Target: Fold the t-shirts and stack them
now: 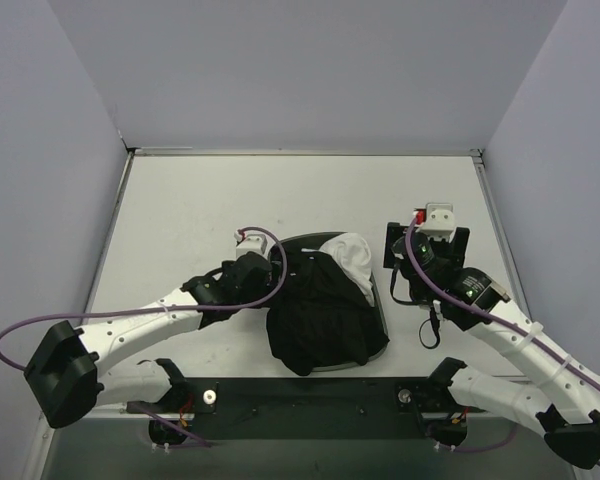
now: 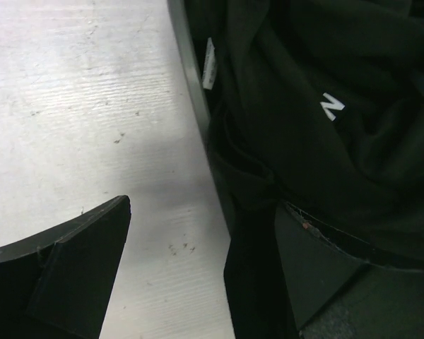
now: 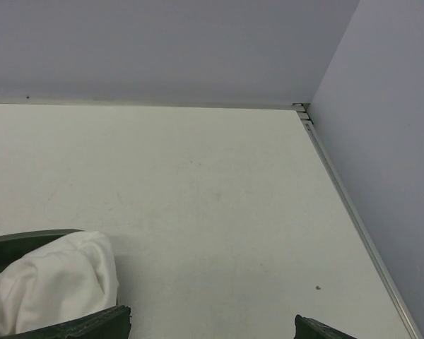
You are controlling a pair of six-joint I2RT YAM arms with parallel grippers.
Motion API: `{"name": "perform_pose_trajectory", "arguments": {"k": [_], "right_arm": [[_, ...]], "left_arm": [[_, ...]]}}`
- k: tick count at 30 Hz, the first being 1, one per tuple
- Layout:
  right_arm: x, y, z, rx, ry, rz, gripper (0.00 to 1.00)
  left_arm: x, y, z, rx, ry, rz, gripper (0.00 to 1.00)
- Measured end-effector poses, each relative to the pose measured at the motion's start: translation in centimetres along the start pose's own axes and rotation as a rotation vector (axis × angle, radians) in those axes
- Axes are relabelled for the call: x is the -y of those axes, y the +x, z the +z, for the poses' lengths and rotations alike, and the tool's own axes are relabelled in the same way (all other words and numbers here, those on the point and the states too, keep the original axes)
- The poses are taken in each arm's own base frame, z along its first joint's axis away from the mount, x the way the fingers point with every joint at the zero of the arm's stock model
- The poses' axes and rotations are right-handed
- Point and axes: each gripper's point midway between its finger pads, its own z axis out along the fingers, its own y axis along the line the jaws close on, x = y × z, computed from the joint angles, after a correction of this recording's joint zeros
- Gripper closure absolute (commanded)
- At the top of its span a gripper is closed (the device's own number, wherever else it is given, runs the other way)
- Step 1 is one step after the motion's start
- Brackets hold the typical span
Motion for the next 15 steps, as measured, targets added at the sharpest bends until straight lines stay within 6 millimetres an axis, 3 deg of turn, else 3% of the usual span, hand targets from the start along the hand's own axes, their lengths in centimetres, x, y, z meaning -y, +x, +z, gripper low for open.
{"name": "perform_pose_trajectory", "arguments": {"k": [5,9,13,15], "right_arm": [[-0.4,0.7,0.2,-0.02,-0.01,-0.01,0.01],[-0.8,1.2,0.5,-0.039,-0.01,-0.019,0.02],[-0.9,1.6,0.6,-0.05,-0.009,-0.019,0.02],[-1.0,1.6,0.6,-0.051,-0.01,-0.014,0.02]], "left_arm": [[1.3,0.0,1.5,-0.002,0.029,-0.016,0.12],[1.8,0.7,2.7,-0.024,0.029,-0.013,0.28],[2.0,1.4,3.3,-0.043,0.026,-0.02,0.55],[2.2,1.4,3.4,-0.045,0.029,-0.023,0.78]]}}
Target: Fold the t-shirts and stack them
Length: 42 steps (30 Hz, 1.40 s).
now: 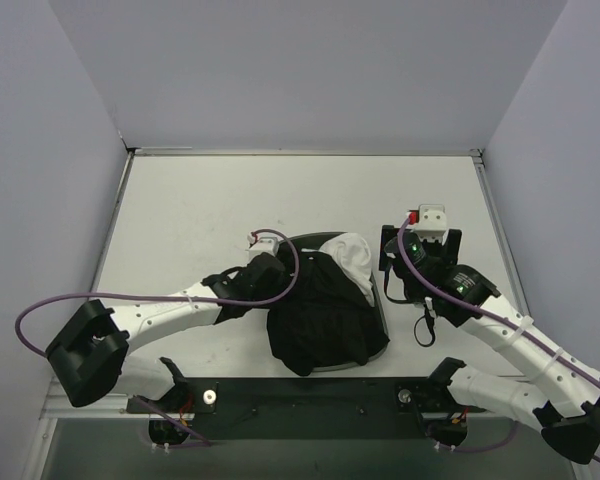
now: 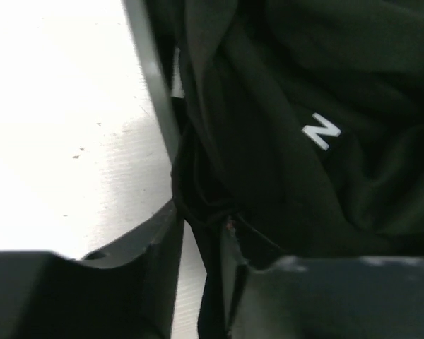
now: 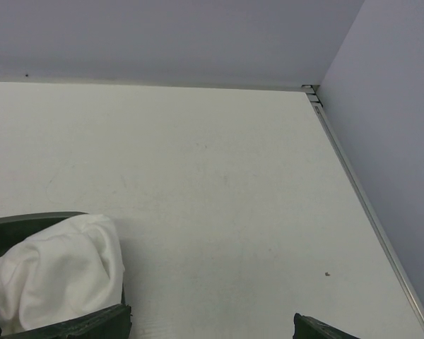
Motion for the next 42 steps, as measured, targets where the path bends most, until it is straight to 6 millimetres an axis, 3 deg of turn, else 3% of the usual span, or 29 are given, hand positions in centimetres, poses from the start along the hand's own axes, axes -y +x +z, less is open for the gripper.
{"name": "perform_pose_trajectory", "arguments": {"k": [2,15,22,25,29,38,39,41,42], "right_arm": [[-0.1,0.2,0.0,-0.004,-0.001,0.003,0.03],[-1.0,1.7,0.4,-0.05,-0.03,0.01,0.05],[-1.7,2.6,0.6,-0.082,-0.052,0.001,0.06],[-1.6,3.1,0.7,-0.092,-0.047,-0.007,0.06],[-1.6,3.0,0.7,-0.09,-0.047,-0.007,0.06],[-0.6,3.2,0.7,-0.094,-0.013,-0.009,0.06],[-0.5,3.2,0.7,-0.096,-0.009,-0.007,0.06],[0.0,3.2,0.9,-0.103,0.007,-0.001,0.06],[0.2,3.2,1.0,-0.107,0.016,0.004,0.06]], "left_arm": [[-0.1,0.0,0.1,0.003,-0.006,-0.004,1.0],[-0.2,-2.4,1.4,0.001,-0.062,-0.049,1.0],[-4.2,-6.5,2.8,0.014,-0.157,-0.144,1.0],[-4.8,-8.6,4.2,0.015,-0.186,-0.149,1.0],[-2.8,-11.2,7.2,0.009,-0.158,-0.126,1.0],[5.4,-16.3,14.5,0.035,0.005,-0.049,1.0],[6.2,-16.6,15.0,0.042,0.018,-0.043,0.9],[7.6,-17.0,15.7,0.049,0.043,-0.035,0.56],[8.2,-17.1,15.9,0.05,0.054,-0.028,0.09]]}}
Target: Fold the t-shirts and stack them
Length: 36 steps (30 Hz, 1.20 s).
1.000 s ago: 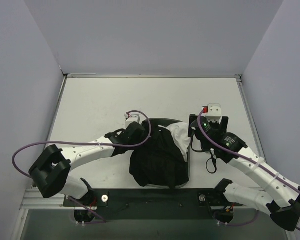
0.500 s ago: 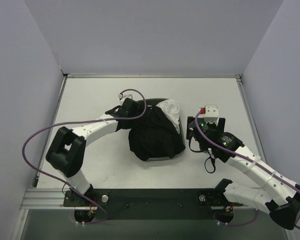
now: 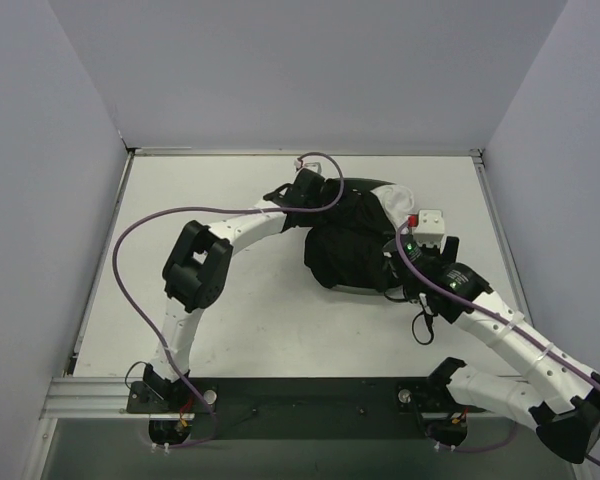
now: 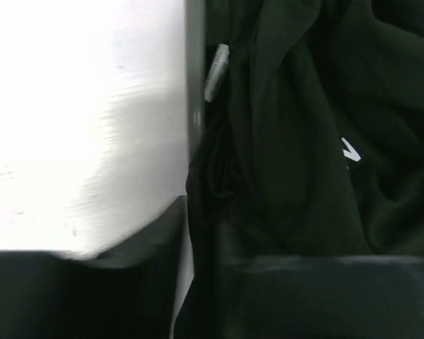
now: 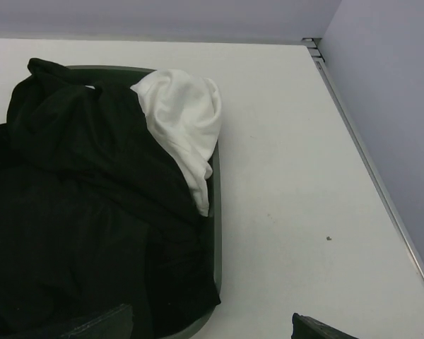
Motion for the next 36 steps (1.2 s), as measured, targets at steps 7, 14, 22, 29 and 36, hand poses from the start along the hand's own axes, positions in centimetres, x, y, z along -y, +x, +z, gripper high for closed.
{"name": "perform_pose_trajectory", "arguments": {"k": [7,14,22,29,36], "right_arm": [[-1.3,0.3,2.3,-0.071,-0.018,0.007,0.06],[-6.3,-0.4,5.8,-0.153,-0.1,0.001,0.07],[-12.1,0.3,10.2,-0.231,-0.172,-0.016,0.19],[-13.7,1.5,11.7,-0.277,-0.179,-0.031,1.0],[-13.7,0.1,10.7,-0.232,-0.136,-0.08,1.0]], "left_arm": [[2.0,1.3,-0.3,-0.019,0.032,0.034,0.05],[1.6,-0.6,-5.5,0.013,0.012,0.041,0.04],[-1.7,-5.2,-16.5,0.183,-0.001,-0.016,0.03],[-6.9,-1.6,-19.1,0.159,-0.067,-0.064,0.03],[-9.1,-0.1,-20.8,0.16,-0.088,-0.085,0.03]]}}
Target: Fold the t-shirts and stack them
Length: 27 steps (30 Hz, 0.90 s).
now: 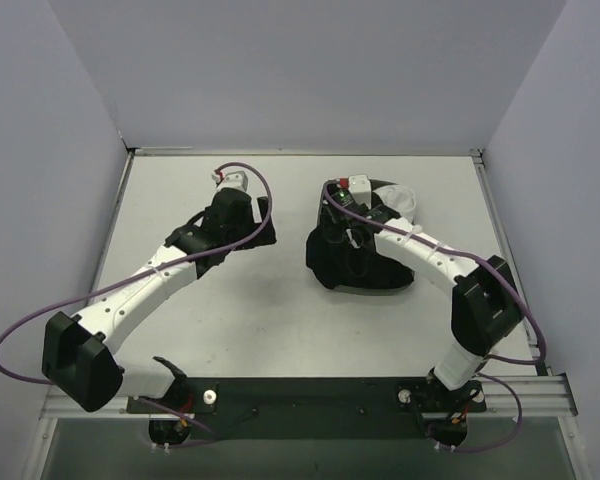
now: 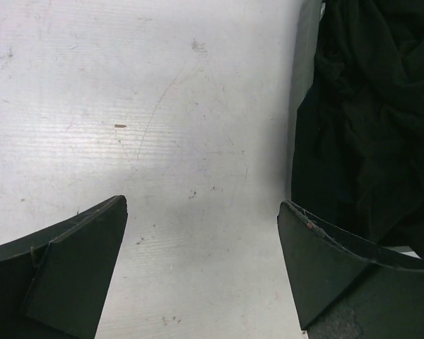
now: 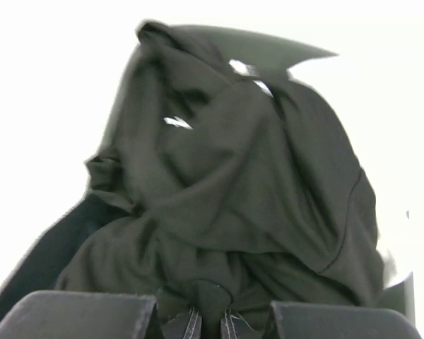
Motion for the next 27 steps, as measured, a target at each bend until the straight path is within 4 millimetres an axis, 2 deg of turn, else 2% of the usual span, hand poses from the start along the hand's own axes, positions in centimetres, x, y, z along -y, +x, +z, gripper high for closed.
{"name": "perform_pose_trajectory", "arguments": {"k": [2,4,7,8,11,13,16,17,19,22,25,27], "right_arm": [[-0.7,-1.5,-1.7,0.034,0.007,-0.051,1.0],[-2.2,-4.2,-4.4,0.097,-0.013,-0.093,1.0],[-5.0,-9.3,-9.7,0.228,-0.094,-0.113,1.0],[-6.1,-11.4,-12.5,0.292,-0.134,-0.119,1.0],[-8.1,-15.5,-19.1,0.432,-0.228,-0.115,1.0],[-8.9,-17.5,-23.1,0.507,-0.28,-0.109,1.0],[-9.2,-18.9,-26.6,0.578,-0.305,-0.104,1.0],[-9.0,-18.9,-26.9,0.586,-0.297,-0.108,1.0],[-8.7,-18.4,-26.2,0.576,-0.259,-0.124,1.0],[-8.4,-16.2,-23.5,0.52,-0.187,-0.186,1.0],[-8.2,-13.2,-20.3,0.44,-0.13,-0.27,1.0],[-8.1,-12.2,-19.5,0.413,-0.113,-0.3,1.0]], "left_arm": [[-0.4,0.1,-0.7,0.01,0.002,-0.005,0.03],[-0.8,0.2,-1.4,0.022,0.001,-0.009,0.03],[-1.4,0.2,-2.2,0.04,-0.001,-0.014,0.03],[-1.7,0.3,-2.4,0.042,-0.002,-0.015,0.03],[-2.5,0.9,-2.6,0.042,-0.009,-0.019,0.03],[-2.9,1.2,-2.7,0.037,-0.016,-0.023,0.02],[-3.3,1.6,-2.9,0.035,-0.017,-0.033,0.03],[-3.3,1.7,-3.0,0.035,-0.015,-0.035,0.03],[-3.4,1.8,-3.2,0.038,-0.008,-0.041,0.03],[-3.4,1.8,-3.5,0.044,-0.001,-0.044,0.03],[-3.4,1.7,-3.8,0.05,0.003,-0.046,0.03],[-3.4,1.6,-3.9,0.052,0.004,-0.047,0.02]]}}
